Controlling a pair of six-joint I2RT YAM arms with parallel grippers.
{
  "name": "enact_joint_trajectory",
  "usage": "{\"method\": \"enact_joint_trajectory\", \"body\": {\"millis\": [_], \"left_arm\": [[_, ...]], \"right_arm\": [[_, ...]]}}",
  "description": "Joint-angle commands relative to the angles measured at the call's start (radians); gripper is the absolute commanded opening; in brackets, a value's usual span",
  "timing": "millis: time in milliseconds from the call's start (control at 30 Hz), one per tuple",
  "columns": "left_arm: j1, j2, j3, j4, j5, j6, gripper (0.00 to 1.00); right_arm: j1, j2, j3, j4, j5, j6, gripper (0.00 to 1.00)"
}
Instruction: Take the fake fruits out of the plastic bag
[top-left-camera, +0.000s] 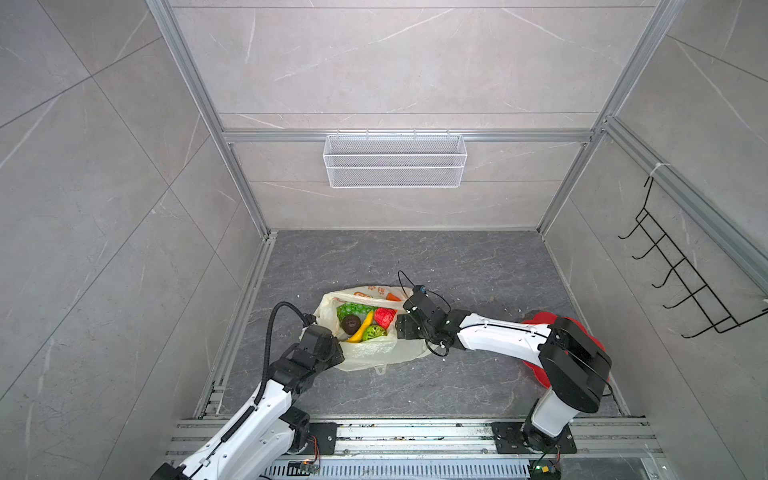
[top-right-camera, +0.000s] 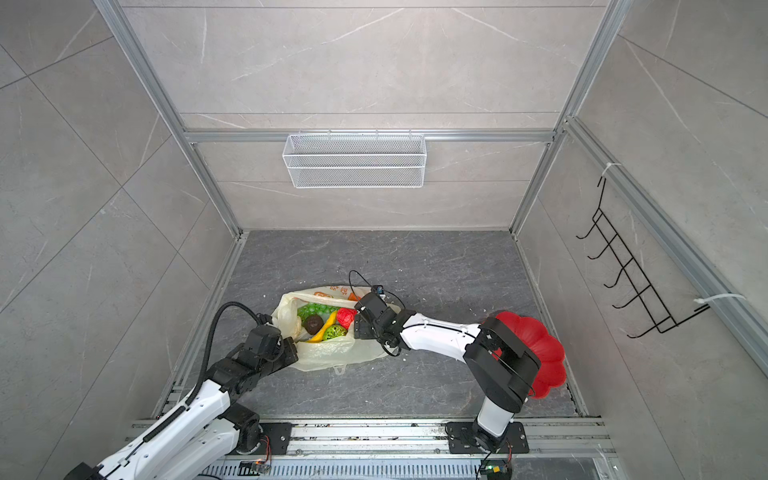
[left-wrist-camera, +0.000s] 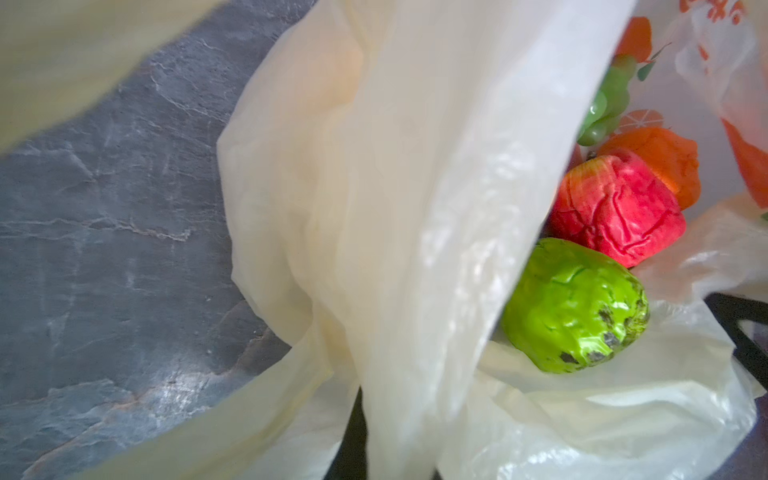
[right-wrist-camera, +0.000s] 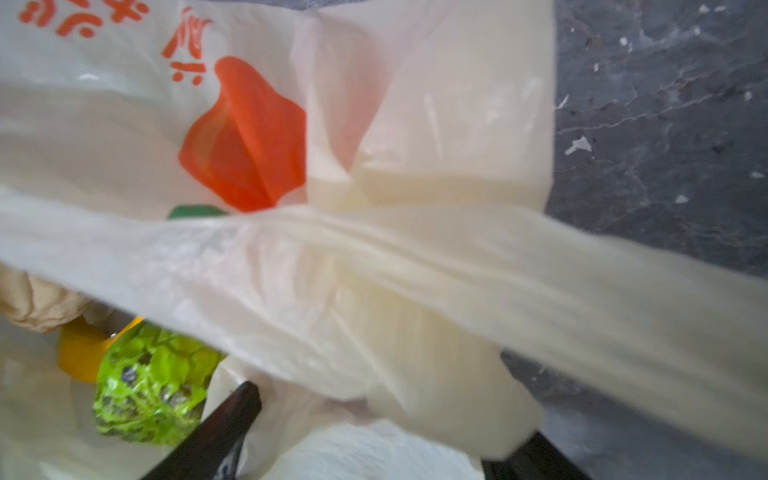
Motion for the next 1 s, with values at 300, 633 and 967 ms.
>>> {"method": "enact_joint_trajectory", "body": {"millis": [300, 633, 967], "left_arm": [[-0.002, -0.024, -0.069, 0.063, -0.019, -0.062, 0.00], [0.134, 0.392, 0.154, 0.284, -0.019, 0.082, 0.00], [0.180, 0.483, 0.270, 0.321, 0.097, 0.146, 0.00]], "right_arm": [[-0.232, 0.218, 0.148, 0.121, -0.206, 0.006, 0.78], [-0.204, 0.518, 0.609, 0.086, -0.302, -0.036, 0.69], [-0.187, 0.531, 0.853, -0.198, -0.208, -0.141, 0.77]]}}
